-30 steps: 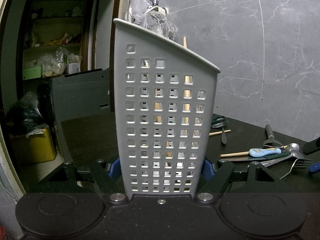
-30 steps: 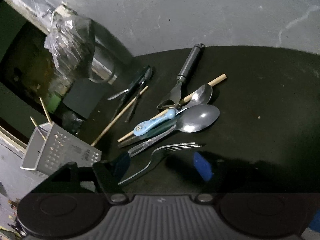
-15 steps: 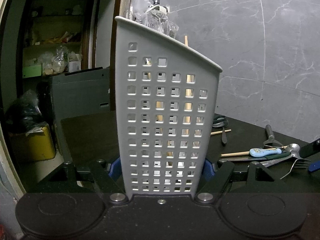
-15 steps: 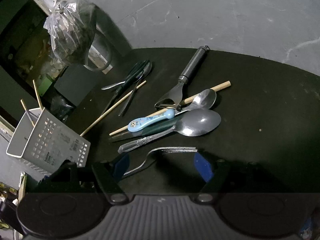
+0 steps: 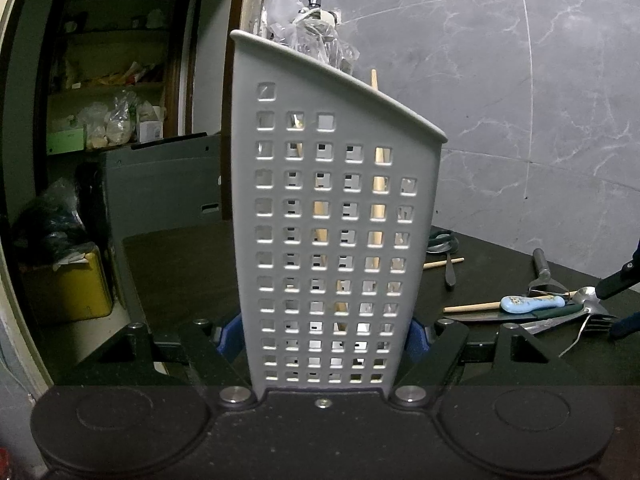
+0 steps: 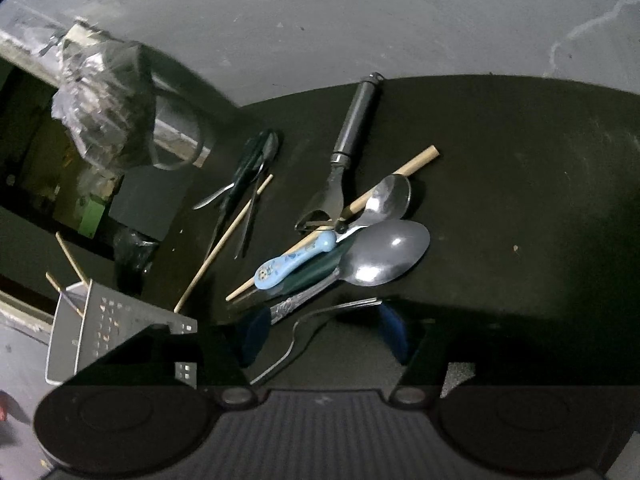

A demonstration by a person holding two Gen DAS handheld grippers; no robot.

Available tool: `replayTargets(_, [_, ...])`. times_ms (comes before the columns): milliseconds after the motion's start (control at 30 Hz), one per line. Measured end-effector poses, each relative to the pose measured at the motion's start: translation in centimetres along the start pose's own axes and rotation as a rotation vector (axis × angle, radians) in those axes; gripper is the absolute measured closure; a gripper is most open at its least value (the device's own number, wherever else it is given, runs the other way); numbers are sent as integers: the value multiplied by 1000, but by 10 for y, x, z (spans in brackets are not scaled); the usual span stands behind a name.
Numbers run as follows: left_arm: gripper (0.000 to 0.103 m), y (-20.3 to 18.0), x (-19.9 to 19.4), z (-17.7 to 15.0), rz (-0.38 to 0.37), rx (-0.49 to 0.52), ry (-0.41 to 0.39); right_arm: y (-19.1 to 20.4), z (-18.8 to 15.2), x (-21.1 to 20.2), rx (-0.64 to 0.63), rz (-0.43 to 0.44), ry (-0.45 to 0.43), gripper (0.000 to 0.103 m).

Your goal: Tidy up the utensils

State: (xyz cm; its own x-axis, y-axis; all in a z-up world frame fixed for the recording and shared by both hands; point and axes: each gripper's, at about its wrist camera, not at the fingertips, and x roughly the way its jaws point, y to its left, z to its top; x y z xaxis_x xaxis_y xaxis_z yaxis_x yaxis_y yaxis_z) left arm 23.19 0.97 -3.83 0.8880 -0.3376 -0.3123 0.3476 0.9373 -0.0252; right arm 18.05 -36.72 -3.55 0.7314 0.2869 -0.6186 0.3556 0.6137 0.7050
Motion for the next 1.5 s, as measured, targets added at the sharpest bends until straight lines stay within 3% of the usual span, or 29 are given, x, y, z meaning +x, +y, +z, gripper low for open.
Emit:
replayTargets(167, [25, 0, 0, 0, 0, 0, -1, -7, 12, 4, 80, -15, 43, 53])
replayTargets(233, [25, 0, 0, 0, 0, -1, 0, -9, 14, 7, 95, -36, 55, 73])
replayTargets(300, [25, 0, 0, 0, 0, 0, 1, -11, 14, 9, 100, -37, 58, 77])
replayTargets(400, [25, 0, 0, 0, -1, -1, 1, -13, 13, 11, 97, -57, 61, 94])
replayTargets(433, [25, 0, 0, 0, -1, -1, 1, -15, 12, 11, 96, -50, 61, 96])
replayTargets(500, [25, 0, 0, 0, -2, 0, 2, -14, 11, 11, 77, -45, 66, 96])
replayTargets(567, [25, 0, 1, 0, -3, 0, 4, -6, 9, 12, 24, -33, 90, 89])
replayTargets(633, [25, 0, 1, 0, -5, -1, 6, 3, 4, 14, -4, 7, 99, 62])
replayTargets(700, [25, 1, 1, 1, -4, -2, 5, 16, 3, 18, -46, 6, 96, 44])
replayTargets(767, [25, 1, 1, 1, -4, -1, 6, 31, 2, 24, -79, -21, 97, 37])
replayTargets(867, [25, 0, 1, 1, -3, -1, 6, 46, 2, 32, -80, -68, 94, 40])
replayTargets(1000, [25, 1, 1, 0, -4, 0, 3, 57, 0, 40, -104, -162, 100, 81])
replayTargets(1033, [25, 0, 1, 0, -5, 0, 3, 56, -1, 41, -117, -167, 95, 87])
replayTargets(1300, [26, 1, 1, 0, -6, 0, 3, 44, -5, 33, -153, -119, 60, 89])
replayTargets(1500, [26, 0, 1, 0, -6, 1, 4, 31, -9, 25, -218, -41, 80, 91])
